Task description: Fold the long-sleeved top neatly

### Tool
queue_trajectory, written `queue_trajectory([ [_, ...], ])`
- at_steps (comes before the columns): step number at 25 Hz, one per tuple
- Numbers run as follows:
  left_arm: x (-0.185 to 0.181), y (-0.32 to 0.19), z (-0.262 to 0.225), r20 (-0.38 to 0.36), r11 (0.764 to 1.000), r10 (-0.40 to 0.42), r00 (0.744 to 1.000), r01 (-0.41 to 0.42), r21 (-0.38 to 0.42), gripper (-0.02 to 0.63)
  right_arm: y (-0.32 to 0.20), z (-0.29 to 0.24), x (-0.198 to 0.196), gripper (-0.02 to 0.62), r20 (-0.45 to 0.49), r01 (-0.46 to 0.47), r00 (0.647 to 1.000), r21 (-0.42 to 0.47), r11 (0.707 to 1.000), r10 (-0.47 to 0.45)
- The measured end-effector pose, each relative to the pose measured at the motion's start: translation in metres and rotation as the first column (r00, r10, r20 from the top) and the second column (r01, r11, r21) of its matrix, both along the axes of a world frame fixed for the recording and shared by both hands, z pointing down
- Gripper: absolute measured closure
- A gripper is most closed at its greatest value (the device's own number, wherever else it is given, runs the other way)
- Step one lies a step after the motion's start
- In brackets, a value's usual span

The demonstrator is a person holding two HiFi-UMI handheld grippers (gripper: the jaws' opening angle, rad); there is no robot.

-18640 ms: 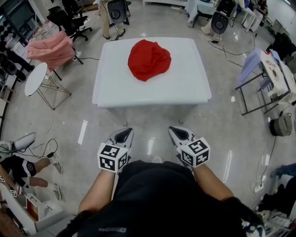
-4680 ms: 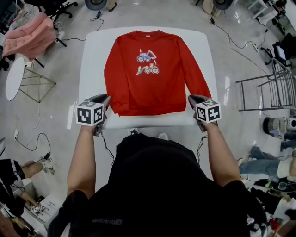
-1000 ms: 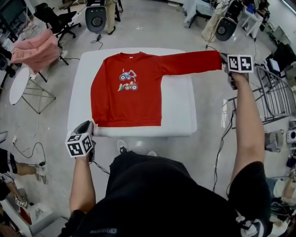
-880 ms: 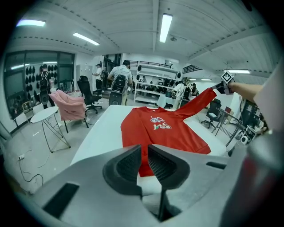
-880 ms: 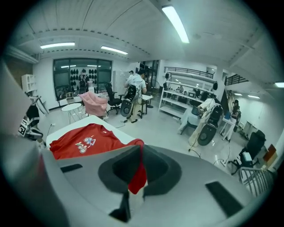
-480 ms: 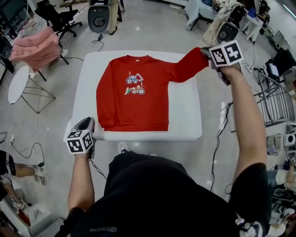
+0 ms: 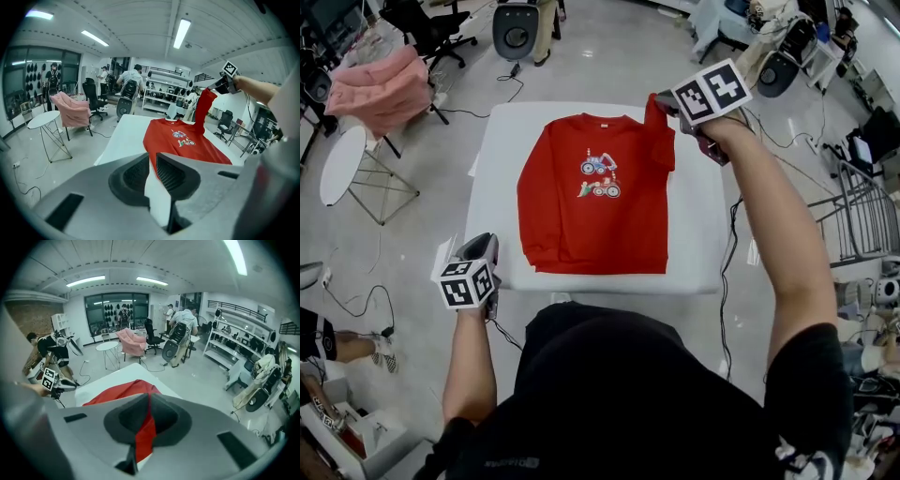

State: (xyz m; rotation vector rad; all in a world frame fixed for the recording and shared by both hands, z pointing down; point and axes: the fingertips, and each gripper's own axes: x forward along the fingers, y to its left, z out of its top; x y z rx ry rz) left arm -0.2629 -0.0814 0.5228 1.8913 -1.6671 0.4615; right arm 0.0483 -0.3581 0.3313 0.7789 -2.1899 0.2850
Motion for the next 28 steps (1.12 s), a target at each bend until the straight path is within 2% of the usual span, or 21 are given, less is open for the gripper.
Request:
queue_trajectory([
  [6, -0.030, 0.000, 0.009, -0.015, 1.000, -0.022, 1.000, 0.022, -0.012, 0.558, -0.006, 0.052, -0.078, 0.574, -0.080, 0.051, 0.995, -0.059, 0.997, -0.056],
  [10, -0.048, 0.002, 0.019, -0.022, 0.999, -0.031, 0.999, 0.031, -0.028, 0.558, -0.015, 0.097, -0.110, 0.574, -0.113, 0.037, 0.992, -0.119, 0.992, -0.050],
  [18, -0.059, 0.018, 0.032, -0.031, 0.996, -0.029, 0.999, 0.026, -0.088, 0.558, -0.027, 0.179, -0.155, 0.572, -0.071, -0.020, 0.997, -0.272, 0.962, 0.001],
  [21, -0.059, 0.026, 0.035, -0.032, 0.994, -0.017, 0.999, 0.013, -0.107, 0.558, -0.034, 0.195, -0.176, 0.567, -0.041, -0.031, 0.999, -0.282, 0.959, 0.020],
  [24, -0.061, 0.032, 0.041, -0.025, 0.993, -0.003, 1.000, 0.000, -0.121, 0.558, -0.038, 0.201, -0.194, 0.522, 0.002, -0.034, 0.999, -0.301, 0.953, 0.037],
  [28, -0.062, 0.032, 0.043, -0.020, 0.992, 0.006, 1.000, -0.008, -0.128, 0.558, -0.036, 0.202, -0.198, 0.529, -0.006, -0.029, 1.000, -0.289, 0.957, 0.029],
])
